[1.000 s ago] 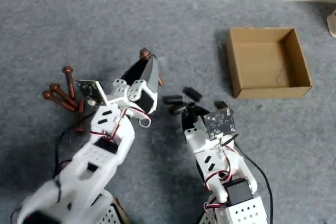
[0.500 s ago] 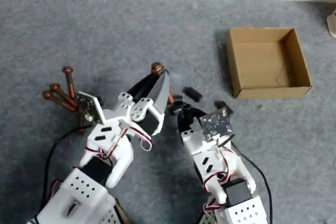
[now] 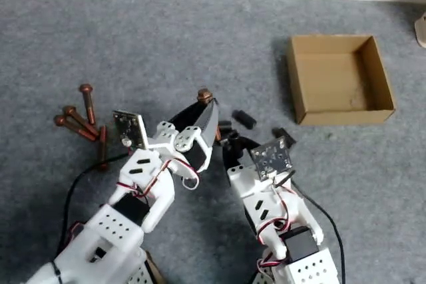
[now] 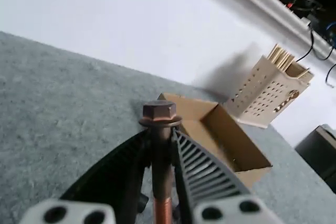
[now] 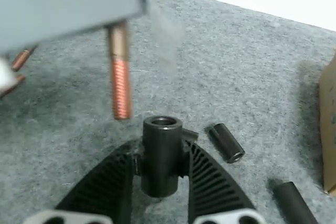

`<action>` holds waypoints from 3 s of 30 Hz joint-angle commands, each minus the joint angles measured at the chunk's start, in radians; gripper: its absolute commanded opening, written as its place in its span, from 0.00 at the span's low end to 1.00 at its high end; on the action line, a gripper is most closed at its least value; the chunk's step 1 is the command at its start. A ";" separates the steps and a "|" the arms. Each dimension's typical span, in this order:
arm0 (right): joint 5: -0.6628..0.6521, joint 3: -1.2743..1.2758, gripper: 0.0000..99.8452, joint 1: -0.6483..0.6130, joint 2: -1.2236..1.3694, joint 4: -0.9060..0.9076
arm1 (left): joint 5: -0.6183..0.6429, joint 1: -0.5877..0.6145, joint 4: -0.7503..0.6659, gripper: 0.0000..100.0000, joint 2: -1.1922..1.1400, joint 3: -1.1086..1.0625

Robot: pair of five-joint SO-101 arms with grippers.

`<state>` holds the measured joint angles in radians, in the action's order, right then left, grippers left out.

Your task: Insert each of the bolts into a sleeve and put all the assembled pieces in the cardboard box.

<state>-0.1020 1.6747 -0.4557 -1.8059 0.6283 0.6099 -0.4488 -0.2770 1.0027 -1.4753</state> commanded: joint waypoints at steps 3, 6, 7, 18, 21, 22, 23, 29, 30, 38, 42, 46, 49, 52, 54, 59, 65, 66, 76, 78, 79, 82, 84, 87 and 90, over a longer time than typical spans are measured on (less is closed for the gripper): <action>0.002 0.091 0.01 -0.013 -0.031 -0.028 | 0.002 -0.015 -0.098 0.01 -0.124 0.124; 0.002 0.091 0.01 -0.013 -0.031 -0.028 | 0.002 -0.030 -0.097 0.01 -0.137 0.145; 0.002 0.091 0.01 -0.013 -0.031 -0.028 | 0.002 -0.030 -0.098 0.01 -0.137 0.147; 0.002 0.091 0.01 -0.013 -0.031 -0.028 | 0.008 -0.042 -0.094 0.01 -0.137 0.163; 0.002 0.091 0.01 -0.013 -0.031 -0.028 | 0.025 -0.074 -0.092 0.01 -0.137 0.162; 0.002 0.091 0.01 -0.013 -0.031 -0.028 | 0.044 -0.081 -0.092 0.01 -0.137 0.162; 0.002 0.091 0.01 -0.013 -0.031 -0.028 | 0.063 -0.081 -0.091 0.01 -0.137 0.162; 0.002 0.091 0.01 -0.010 -0.031 -0.028 | 0.100 -0.084 0.009 0.01 -0.137 0.162; 0.002 0.091 0.01 -0.010 -0.031 -0.028 | 0.100 -0.084 0.025 0.01 -0.137 0.162; 0.002 0.091 0.01 -0.008 -0.031 -0.030 | 0.092 -0.076 0.041 0.01 -0.137 0.145; 0.002 0.091 0.01 -0.007 -0.031 -0.030 | 0.057 -0.084 0.074 0.01 -0.137 0.130; 0.002 0.091 0.01 0.016 -0.031 -0.031 | 0.000 -0.085 0.184 0.01 -0.137 0.131; 0.002 0.091 0.01 0.058 -0.033 -0.064 | -0.012 -0.088 0.253 0.01 -0.137 0.131; 0.003 0.091 0.01 0.065 -0.033 -0.062 | -0.012 -0.124 0.292 0.01 -0.137 0.131; 0.003 0.091 0.01 0.070 -0.033 -0.061 | -0.012 -0.136 0.296 0.01 -0.137 0.131; 0.003 0.091 0.01 0.070 -0.033 -0.061 | -0.012 -0.137 0.299 0.07 -0.137 0.131; 0.003 0.091 0.01 0.073 -0.031 -0.061 | -0.014 -0.134 0.351 0.41 -0.137 0.130; 0.003 0.091 0.01 0.079 -0.031 -0.061 | -0.012 -0.136 0.384 0.46 -0.137 0.134; 0.003 0.081 0.01 0.159 -0.031 0.001 | -0.009 -0.031 0.574 0.51 -0.137 0.214; 0.003 0.081 0.01 0.194 -0.031 0.027 | -0.009 0.002 0.574 0.51 -0.137 0.209; 0.003 0.079 0.01 0.205 -0.031 0.030 | -0.008 0.013 0.574 0.51 -0.137 0.208; 0.003 0.079 0.01 0.226 -0.031 0.028 | -0.008 0.022 0.574 0.51 -0.145 0.205; 0.005 0.079 0.01 0.229 -0.031 0.028 | -0.008 0.022 0.574 0.51 -0.145 0.205; 0.005 0.079 0.01 0.228 -0.031 0.027 | -0.008 0.022 0.574 0.51 -0.147 0.182; 0.005 0.077 0.01 0.225 -0.031 0.027 | -0.008 0.022 0.540 0.51 -0.147 0.163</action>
<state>-0.1036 1.6763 -0.2394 -1.8105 0.6575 0.5976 -0.4411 0.2938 0.8631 -1.3126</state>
